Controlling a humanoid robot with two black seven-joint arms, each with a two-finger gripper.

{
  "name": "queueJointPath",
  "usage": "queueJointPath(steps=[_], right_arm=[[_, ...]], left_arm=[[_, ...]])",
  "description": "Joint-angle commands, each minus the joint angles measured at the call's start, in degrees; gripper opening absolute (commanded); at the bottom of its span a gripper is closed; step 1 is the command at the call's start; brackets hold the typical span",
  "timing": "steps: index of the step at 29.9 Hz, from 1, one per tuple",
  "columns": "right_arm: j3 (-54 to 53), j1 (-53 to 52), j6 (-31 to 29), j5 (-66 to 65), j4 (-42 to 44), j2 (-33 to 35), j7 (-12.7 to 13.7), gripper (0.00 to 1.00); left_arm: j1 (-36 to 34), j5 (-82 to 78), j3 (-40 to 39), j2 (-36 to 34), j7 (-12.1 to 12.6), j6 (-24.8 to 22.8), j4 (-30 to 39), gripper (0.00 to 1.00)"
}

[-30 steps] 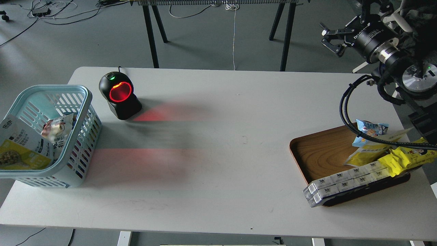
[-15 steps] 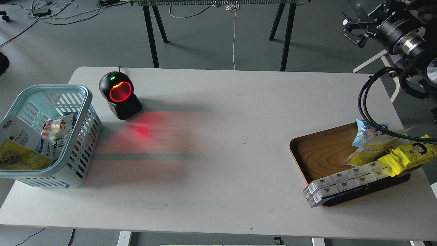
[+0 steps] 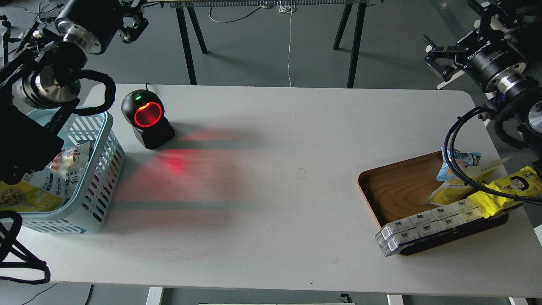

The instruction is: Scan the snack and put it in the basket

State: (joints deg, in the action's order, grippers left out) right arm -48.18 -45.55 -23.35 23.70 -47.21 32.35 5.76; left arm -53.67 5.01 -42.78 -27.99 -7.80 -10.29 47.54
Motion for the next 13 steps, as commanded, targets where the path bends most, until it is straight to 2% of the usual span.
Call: queueJointPath(steps=[1,7,13], right_arm=[[-0.2,1.0,-0.4,-0.1,-0.3,-0.4,0.0,0.99],[0.5,0.4,-0.2,-0.3,-0.2,-1.8,0.0,0.99],[0.5,0.5,0.0,-1.4,0.1,-2.3,0.0,0.99]], left_arm=[[0.0,3.9,-1.2,3.5,0.2,-3.4,-6.7,1.00],[0.8,6.6,-4.2,4.1,0.4,-3.1,-7.7,1.00],[1.1,7.5,-4.6,4.2,1.7,-3.4,-7.9,1.00]])
